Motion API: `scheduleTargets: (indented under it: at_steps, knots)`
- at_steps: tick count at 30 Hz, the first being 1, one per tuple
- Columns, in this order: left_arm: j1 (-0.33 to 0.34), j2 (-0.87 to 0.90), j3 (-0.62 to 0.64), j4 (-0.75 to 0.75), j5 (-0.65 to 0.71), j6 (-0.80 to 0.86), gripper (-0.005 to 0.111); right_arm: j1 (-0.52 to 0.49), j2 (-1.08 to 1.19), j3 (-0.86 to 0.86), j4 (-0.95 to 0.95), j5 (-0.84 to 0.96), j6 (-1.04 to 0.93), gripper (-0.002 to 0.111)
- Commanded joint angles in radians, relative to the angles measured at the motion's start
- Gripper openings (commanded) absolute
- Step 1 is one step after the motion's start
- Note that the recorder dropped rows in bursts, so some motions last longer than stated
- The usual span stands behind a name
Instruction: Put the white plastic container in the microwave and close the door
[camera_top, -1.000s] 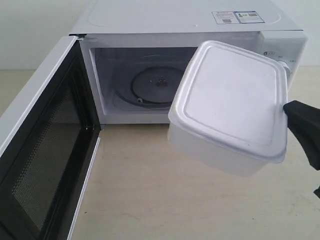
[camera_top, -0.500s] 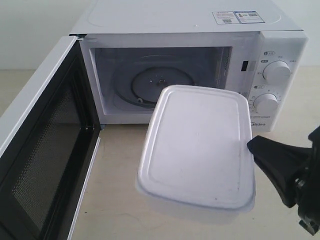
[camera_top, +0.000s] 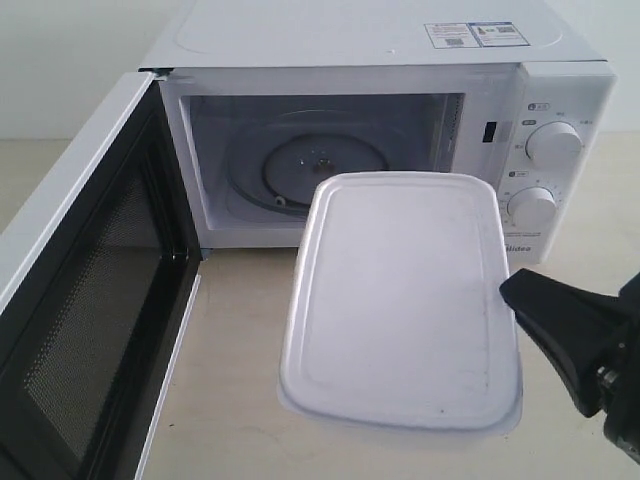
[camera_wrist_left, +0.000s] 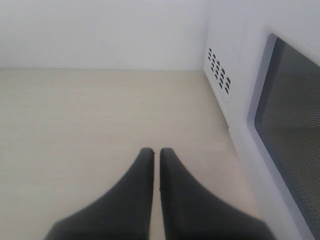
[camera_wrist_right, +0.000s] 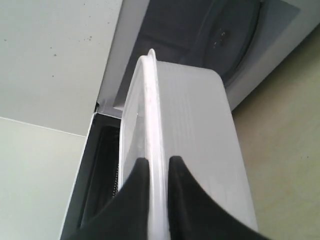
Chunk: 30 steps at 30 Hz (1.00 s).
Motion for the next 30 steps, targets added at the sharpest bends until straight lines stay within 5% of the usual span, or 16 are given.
scheduleTargets:
  at_steps: [1,18,30]
  knots:
    - [-0.004,-0.003,0.003,-0.005,-0.012,-0.006,0.004,0.000,0.030,-0.010,0.011,-0.036,0.088,0.000]
    - [-0.004,-0.003,0.003,-0.005,-0.012,-0.006,0.004,0.000,0.471,-0.050,-0.066,-0.211,0.598,0.000]
    - [-0.004,-0.003,0.003,-0.005,-0.012,-0.006,0.004,-0.288,0.672,-0.291,-0.340,-0.208,0.644,0.000]
